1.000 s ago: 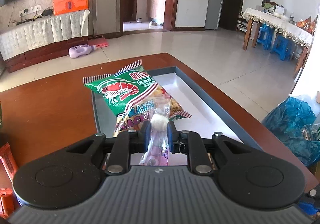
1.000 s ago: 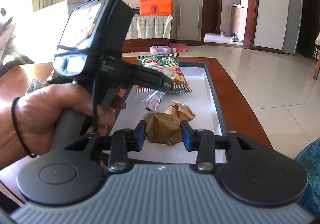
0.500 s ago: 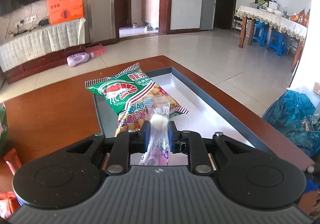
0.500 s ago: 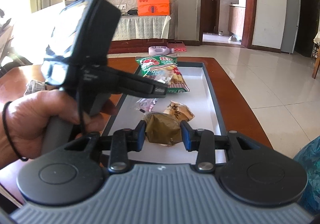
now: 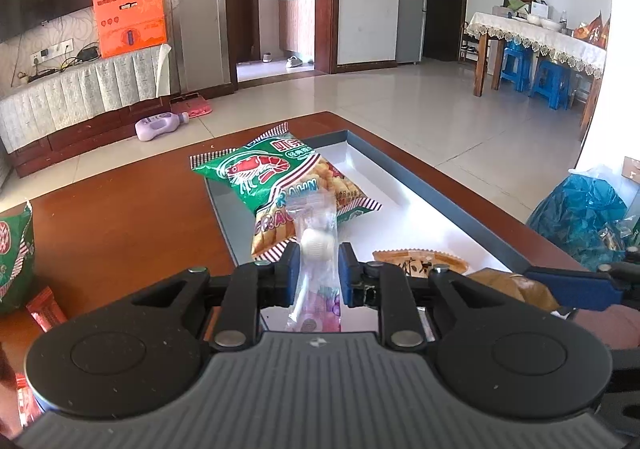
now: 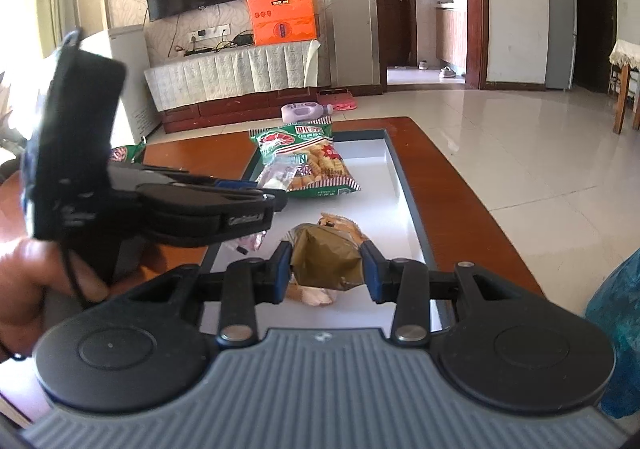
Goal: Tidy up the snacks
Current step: 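Lower the lollipop into the box and open the left gripper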
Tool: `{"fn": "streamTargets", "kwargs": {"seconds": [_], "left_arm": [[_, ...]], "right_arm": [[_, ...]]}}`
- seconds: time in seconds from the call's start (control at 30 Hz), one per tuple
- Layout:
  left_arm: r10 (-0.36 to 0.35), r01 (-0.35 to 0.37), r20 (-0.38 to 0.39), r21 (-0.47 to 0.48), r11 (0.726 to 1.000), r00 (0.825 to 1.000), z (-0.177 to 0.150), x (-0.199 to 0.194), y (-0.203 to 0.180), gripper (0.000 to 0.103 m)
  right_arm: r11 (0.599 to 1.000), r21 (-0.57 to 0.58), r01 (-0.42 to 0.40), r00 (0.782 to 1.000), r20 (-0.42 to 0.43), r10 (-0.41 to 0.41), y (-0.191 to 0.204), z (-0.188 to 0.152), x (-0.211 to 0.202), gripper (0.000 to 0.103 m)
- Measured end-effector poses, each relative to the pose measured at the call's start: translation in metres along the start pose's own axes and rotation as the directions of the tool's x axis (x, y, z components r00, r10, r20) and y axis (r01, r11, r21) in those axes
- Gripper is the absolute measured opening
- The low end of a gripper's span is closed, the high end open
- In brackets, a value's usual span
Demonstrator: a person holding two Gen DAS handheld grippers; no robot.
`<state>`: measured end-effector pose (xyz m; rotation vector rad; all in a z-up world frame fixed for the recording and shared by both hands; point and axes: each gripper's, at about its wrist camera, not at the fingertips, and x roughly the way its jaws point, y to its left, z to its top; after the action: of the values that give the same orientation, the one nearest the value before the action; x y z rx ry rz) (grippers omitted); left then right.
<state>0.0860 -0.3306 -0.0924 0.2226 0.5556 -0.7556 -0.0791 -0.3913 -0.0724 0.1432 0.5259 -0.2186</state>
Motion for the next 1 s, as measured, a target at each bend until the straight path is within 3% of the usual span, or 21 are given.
{"fn": "streamTargets", "kwargs": {"seconds": [0.53,1.0], "left_arm": [[-0.001,0.001,0.001,-0.010,1.000,1.000,-0.011,-0.025,0.002,0.025],[0.046,-0.045,0.019,-0.043,0.998,0.999,-0.012,-0.060,0.007,0.038]], "right_arm": [[1.000,-0.023,-0.003,1.000,-0.017,0.003,0.004,-0.001,0.016,0.040],[1.000,-0.022,-0.006,1.000,-0.008,0.006,0.002,0.003,0.027,0.040]]}}
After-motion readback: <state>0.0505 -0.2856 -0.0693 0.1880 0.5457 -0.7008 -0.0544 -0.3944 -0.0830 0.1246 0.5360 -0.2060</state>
